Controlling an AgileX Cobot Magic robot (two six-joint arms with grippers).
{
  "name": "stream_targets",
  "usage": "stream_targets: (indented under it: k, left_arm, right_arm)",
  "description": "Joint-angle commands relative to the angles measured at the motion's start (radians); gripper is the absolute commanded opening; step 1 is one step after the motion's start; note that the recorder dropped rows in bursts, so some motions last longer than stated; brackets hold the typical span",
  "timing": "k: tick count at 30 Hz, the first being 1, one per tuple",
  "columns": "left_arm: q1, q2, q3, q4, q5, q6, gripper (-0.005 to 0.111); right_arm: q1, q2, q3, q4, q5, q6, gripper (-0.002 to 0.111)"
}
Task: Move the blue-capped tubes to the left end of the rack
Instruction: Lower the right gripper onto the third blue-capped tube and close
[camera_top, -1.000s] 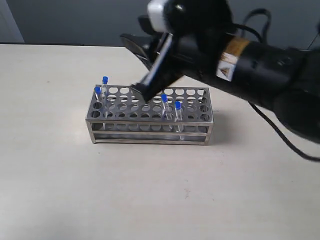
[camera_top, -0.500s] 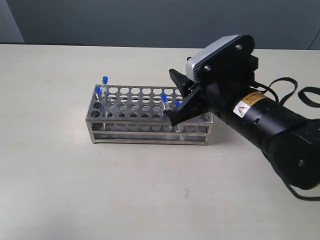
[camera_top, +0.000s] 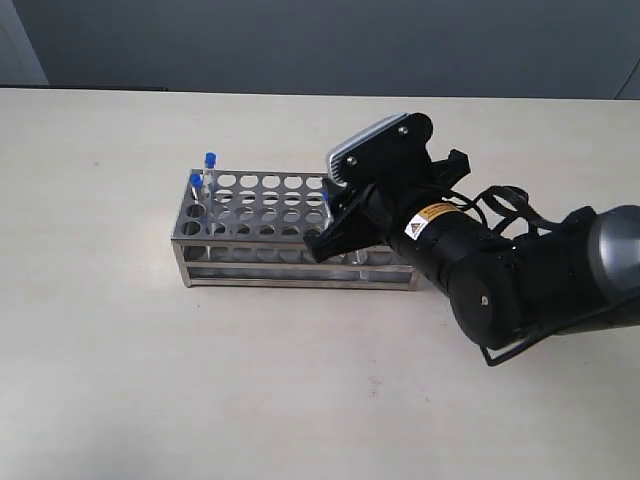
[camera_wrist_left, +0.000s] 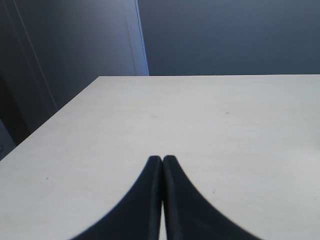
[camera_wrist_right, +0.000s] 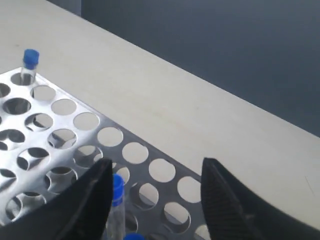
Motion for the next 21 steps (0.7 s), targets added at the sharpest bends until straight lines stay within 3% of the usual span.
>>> stream_targets:
  k: [1,21]
  left_arm:
    - [0.001,-0.004,0.005,0.001,-0.012,-0.004,0.000]
    - [0.001,-0.004,0.005,0.001,-0.012,-0.004,0.000]
  right_arm:
    - [-0.004,0.016,-0.004,0.010,0.010,-0.009,0.052]
    - [-0.004,0.084,-0.004,0.088,0.032,-0.042,0.050]
